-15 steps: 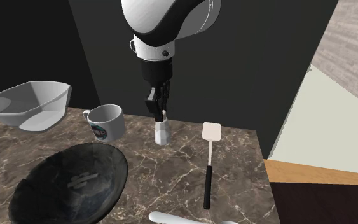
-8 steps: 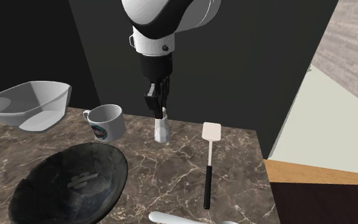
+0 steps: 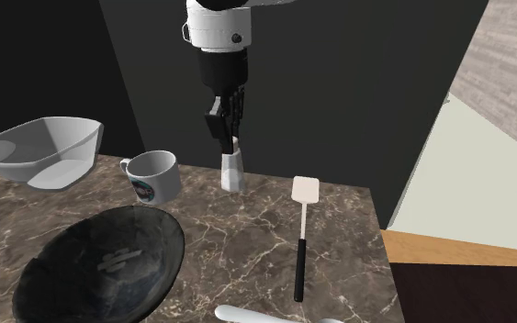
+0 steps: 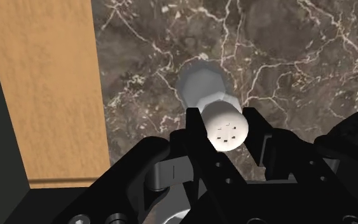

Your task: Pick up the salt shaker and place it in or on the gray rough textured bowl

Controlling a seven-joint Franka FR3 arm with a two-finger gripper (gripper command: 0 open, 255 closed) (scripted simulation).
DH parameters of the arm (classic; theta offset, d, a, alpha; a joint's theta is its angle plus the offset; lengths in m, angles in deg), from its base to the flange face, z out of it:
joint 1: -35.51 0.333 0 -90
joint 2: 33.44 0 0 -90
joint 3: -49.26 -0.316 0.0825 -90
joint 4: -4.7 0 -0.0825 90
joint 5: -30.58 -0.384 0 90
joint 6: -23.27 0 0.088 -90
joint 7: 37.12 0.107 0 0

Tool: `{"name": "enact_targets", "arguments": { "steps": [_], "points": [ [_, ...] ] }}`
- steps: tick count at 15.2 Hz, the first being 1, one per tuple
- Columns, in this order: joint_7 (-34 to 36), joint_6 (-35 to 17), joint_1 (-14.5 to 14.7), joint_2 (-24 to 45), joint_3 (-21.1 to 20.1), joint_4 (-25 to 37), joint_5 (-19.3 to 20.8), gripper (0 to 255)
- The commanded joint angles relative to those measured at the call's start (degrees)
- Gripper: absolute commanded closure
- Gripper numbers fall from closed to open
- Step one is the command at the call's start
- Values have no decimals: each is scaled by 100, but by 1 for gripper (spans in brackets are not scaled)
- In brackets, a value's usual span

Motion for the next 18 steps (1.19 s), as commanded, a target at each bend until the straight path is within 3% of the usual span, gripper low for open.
{"name": "enact_targets", "arguments": {
  "steps": [1, 18],
  "points": [
    [19, 175, 4, -54, 1, 125, 28, 255],
    [48, 1476, -4, -103, 12, 1383, 61, 255]
  ]
}}
